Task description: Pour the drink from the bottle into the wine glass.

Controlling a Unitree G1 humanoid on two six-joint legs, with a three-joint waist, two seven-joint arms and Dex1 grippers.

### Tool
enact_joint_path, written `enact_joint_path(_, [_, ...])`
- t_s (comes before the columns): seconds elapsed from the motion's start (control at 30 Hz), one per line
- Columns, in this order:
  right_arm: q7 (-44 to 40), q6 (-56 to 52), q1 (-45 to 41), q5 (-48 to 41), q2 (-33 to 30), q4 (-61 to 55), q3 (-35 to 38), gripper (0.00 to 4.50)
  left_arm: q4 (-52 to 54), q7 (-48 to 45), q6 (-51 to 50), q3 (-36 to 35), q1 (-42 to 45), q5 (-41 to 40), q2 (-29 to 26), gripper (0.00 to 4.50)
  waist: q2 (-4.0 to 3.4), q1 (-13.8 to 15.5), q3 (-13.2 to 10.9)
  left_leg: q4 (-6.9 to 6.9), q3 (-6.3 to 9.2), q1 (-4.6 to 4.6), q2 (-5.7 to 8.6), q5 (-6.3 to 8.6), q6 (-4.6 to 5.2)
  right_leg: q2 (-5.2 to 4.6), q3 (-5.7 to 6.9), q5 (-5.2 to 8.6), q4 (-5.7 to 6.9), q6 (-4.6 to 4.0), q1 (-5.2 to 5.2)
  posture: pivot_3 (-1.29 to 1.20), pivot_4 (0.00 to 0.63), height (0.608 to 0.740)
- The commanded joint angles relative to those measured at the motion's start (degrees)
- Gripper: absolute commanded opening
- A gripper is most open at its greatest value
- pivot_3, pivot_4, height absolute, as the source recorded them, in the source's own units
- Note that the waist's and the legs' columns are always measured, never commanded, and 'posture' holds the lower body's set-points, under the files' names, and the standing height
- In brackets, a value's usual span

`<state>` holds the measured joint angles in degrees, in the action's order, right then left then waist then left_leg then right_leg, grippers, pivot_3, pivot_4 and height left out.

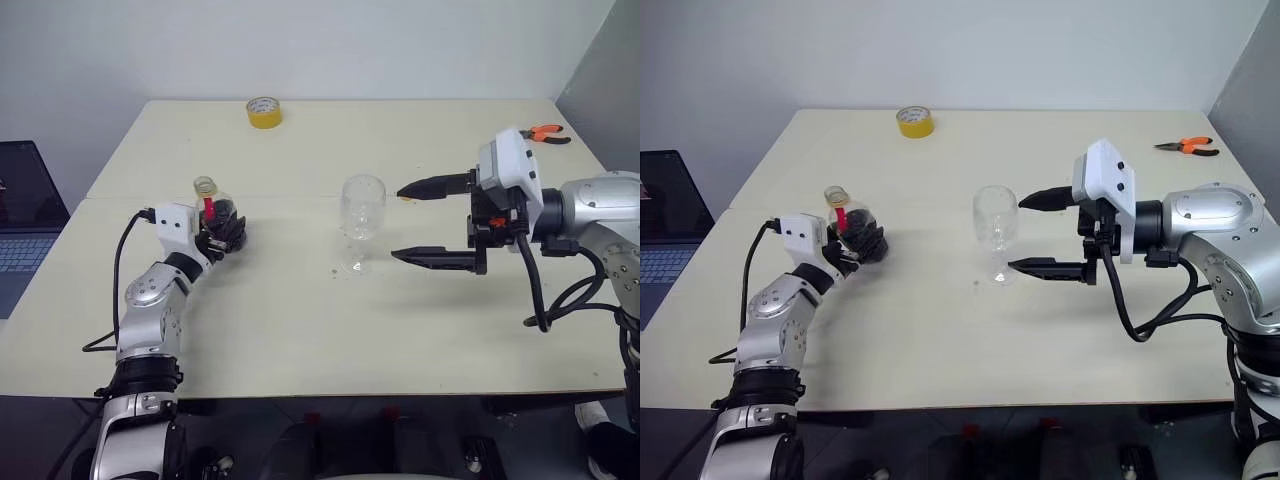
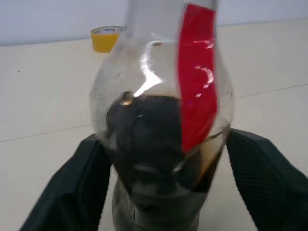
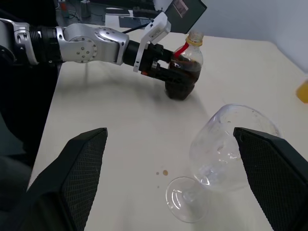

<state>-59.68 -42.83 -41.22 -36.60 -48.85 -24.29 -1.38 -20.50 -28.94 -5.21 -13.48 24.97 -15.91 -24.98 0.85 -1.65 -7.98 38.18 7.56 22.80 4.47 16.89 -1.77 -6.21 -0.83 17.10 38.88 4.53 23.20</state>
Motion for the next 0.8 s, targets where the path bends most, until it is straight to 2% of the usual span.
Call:
enact_joint_path(0.03, [0.8, 1.0, -1.2, 0.4, 0.0, -1.7, 0.7, 4.5, 0.7, -0.3, 1.8, -0.2, 0.9, 0.1, -0.3, 2.59, 0.01, 0.0, 0.0, 0.0, 0.01, 0.0, 0.0, 0.0, 0.0, 0.0, 0.01, 0.0, 0.0, 0.0, 0.0, 0.0, 0.15, 0.74])
enact_joint_path(0.07, [0.9, 1.0, -1.2, 0.4, 0.0, -1.7, 0.8, 4.5, 0.7, -0.3, 1.8, -0.2, 0.9, 0.1, -0.3, 2.38, 0.01, 0.0, 0.0, 0.01, 0.02, 0.01, 0.0, 0.0, 0.0, 0.0, 0.02, 0.0, 0.0, 0.0, 0.0, 0.0, 0.15, 0.74])
enact_joint_path(0.17, [1.2, 0.9, -1.4, 0.4, 0.0, -1.7, 1.0, 4.5, 2.3, 0.2, 0.6, -0.6, 0.9, -0.6, -0.2, 1.4, 0.02, 0.0, 0.0, 0.02, 0.03, 0.02, 0.0, 0.0, 0.0, 0.0, 0.02, 0.0, 0.01, 0.0, 0.0, 0.0, 0.15, 0.74])
enact_joint_path(0.23, [1.5, 1.0, -1.2, 0.6, -0.2, -1.6, 1.1, 4.5, 5.2, 1.0, -1.1, -0.6, 1.7, -1.7, 0.5, 1.04, 0.03, 0.0, 0.0, 0.02, 0.02, 0.02, 0.0, 0.0, 0.0, 0.0, 0.02, 0.0, 0.02, 0.0, 0.01, 0.0, 0.15, 0.74])
enact_joint_path(0.43, [2.0, 1.0, 0.1, 1.2, -1.5, -1.2, 2.5, 4.5, 13.7, 2.7, -8.4, 4.5, 7.1, -0.1, 1.9, 0.86, 0.3, 0.3, -0.2, 0.24, 0.15, 0.19, 0.03, 0.0, 0.0, 0.0, 0.13, 0.0, 0.04, 0.0, 0.01, 0.0, 0.15, 0.74])
enact_joint_path(0.6, [2.3, 1.2, 3.5, 0.3, -2.5, -1.5, 6.8, 4.5, 15.9, 1.1, -10.8, 9.0, 13.4, 3.6, -0.8, 0.79, 0.38, 0.1, -0.2, 0.32, 0.13, 0.22, 0.04, 0.01, -0.01, -0.01, 0.14, 0.0, 0.07, 0.0, 0.0, 0.0, 0.15, 0.74])
enact_joint_path(0.8, [5.9, 0.0, 5.9, -4.2, -0.1, -0.1, 14.4, 4.5, 15.7, -2.4, -8.5, 13.6, 19.4, 7.8, -3.7, 0.79, 0.39, -0.2, -0.2, 0.22, 0.1, 0.18, 0.0, 0.01, -0.01, 0.03, 0.13, 0.0, 0.08, 0.0, 0.03, 0.0, 0.15, 0.74])
